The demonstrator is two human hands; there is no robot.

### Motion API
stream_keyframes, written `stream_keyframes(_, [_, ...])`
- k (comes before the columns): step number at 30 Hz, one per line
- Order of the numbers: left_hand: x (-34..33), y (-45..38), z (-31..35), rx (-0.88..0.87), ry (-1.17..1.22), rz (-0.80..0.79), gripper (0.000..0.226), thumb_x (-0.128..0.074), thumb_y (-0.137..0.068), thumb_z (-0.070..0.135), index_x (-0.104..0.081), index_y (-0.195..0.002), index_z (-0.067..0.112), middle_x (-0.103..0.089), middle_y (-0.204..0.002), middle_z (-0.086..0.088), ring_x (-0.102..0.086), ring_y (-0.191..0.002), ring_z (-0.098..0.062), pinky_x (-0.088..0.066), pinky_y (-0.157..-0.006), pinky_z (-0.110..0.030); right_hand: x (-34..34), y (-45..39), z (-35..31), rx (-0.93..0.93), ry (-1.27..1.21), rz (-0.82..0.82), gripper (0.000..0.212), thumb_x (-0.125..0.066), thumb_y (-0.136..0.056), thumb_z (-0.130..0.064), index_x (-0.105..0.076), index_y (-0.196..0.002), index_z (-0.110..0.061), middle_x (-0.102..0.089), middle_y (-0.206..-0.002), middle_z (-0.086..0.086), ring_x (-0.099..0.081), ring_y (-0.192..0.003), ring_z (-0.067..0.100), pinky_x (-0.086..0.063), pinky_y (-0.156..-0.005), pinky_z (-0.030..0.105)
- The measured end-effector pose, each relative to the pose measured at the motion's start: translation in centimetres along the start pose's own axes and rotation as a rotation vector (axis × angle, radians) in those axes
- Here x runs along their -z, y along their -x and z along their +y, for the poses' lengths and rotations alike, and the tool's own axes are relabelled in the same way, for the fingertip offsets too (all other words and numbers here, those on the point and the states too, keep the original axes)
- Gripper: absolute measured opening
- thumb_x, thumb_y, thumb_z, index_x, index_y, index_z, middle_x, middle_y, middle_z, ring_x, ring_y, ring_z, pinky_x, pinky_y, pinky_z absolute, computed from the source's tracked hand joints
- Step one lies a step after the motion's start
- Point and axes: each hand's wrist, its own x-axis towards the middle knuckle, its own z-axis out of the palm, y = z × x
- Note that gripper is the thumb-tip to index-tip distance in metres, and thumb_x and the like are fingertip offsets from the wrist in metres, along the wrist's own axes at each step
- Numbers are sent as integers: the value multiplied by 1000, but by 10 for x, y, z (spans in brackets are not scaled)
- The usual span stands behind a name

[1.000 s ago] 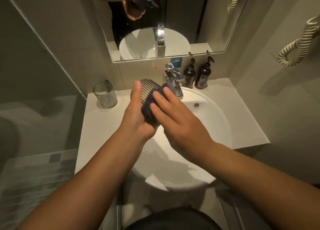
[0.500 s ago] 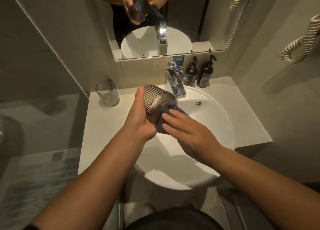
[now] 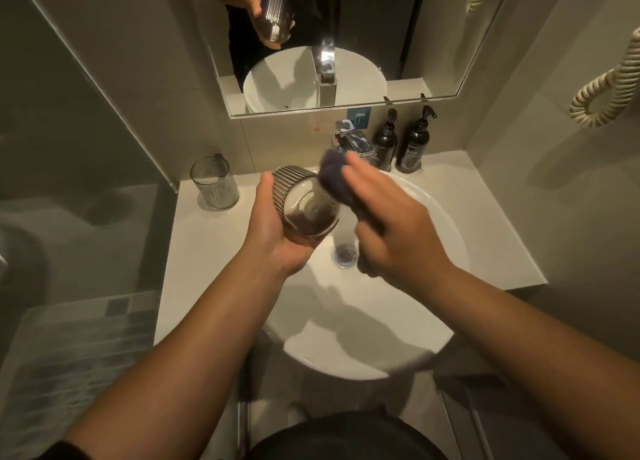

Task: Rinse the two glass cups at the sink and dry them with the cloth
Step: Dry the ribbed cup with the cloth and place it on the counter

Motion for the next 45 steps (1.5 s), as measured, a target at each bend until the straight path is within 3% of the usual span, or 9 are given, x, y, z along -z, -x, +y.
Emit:
stream_keyframes(3, [-1, 5, -6, 87, 77, -121, 53, -61, -89, 57, -74, -100, 7, -76, -88, -10, -76, -77, -25, -61, -70, -32, -13, -12, 4, 459, 276, -161, 41, -51, -90, 3, -52, -132, 3, -47, -141, 26, -40, -134, 41, -35, -112, 48])
stream_keyframes(10, [0, 10, -3, 88, 10, -124, 65, -50, -91, 66, -73, -102, 7, -76, -85, -10, -75, -72, -22, -63, -70, -29, -25, 2, 27, 510, 324, -139, 36, -49, -95, 4, -51, -131, 3, -49, -139, 25, -41, -133, 44, -39, -108, 52])
stream_keyframes(17, [5, -5, 12, -41, -14, -14, 70, -54, -87, 68, -70, -120, 8, -74, -114, -15, -73, -101, -30, -59, -87, -41, -34, 27, 22, 175, 325, -202, 64, -67, -75, 15, -50, -135, -1, -42, -147, 20, -42, -135, 38, -34, -109, 37])
stream_keyframes(20, [13, -10, 14, -100, -19, 10, 65, -54, -88, 67, -70, -117, 11, -74, -115, -14, -72, -100, -29, -59, -88, -42, -25, 28, 4, -8, 192, -387, 63, -62, -78, 9, -50, -137, -10, -46, -146, 3, -60, -110, 19, -45, -85, 12])
stream_keyframes(22, [16, -10, 16, -183, -53, 29, 56, -54, -91, 64, -69, -114, 15, -75, -114, -11, -74, -94, -26, -61, -83, -41, -17, 36, 0, -268, 56, -599, 50, -49, -90, 1, -51, -136, -18, -54, -118, -22, -56, -86, 20, -36, -60, -6])
stream_keyframes(25, [26, -8, 15, -391, -180, 50, 49, -58, -93, 55, -60, -124, 18, -72, -120, -9, -72, -105, -26, -61, -86, -43, -16, 57, 6, -523, 26, -729, 38, -41, -94, -7, -57, -124, -25, -52, -79, -21, -48, -56, 2, -39, -46, 3])
stream_keyframes(31, [77, 2, -9, -755, -1004, 22, 82, -69, -81, 43, -26, -149, 29, -45, -138, 5, -48, -127, -15, -44, -107, -37, -28, 110, -8, -664, 196, -640, 38, -43, -95, -8, -48, -132, -12, -55, -132, 6, -56, -111, 22, -43, -96, 32])
stream_keyframes(38, [107, 15, -59, -739, -1209, -166, 100, -80, -75, 32, -17, -152, 23, -39, -142, 12, -41, -132, -5, -30, -97, 2, -58, 168, -15, -470, 495, -674, 57, -53, -95, -13, -28, -147, -13, -29, -152, 6, -27, -138, 22, -24, -113, 30])
stream_keyframes(45, [125, 39, -100, -707, -1199, -158, 100, -71, -64, 55, -19, -147, 33, -43, -141, 16, -45, -133, -5, -35, -108, -19, -76, 189, 7, -388, 593, -648, 51, -40, -96, -49, -40, -137, -20, -49, -140, 4, -42, -127, 25, -29, -111, 43])
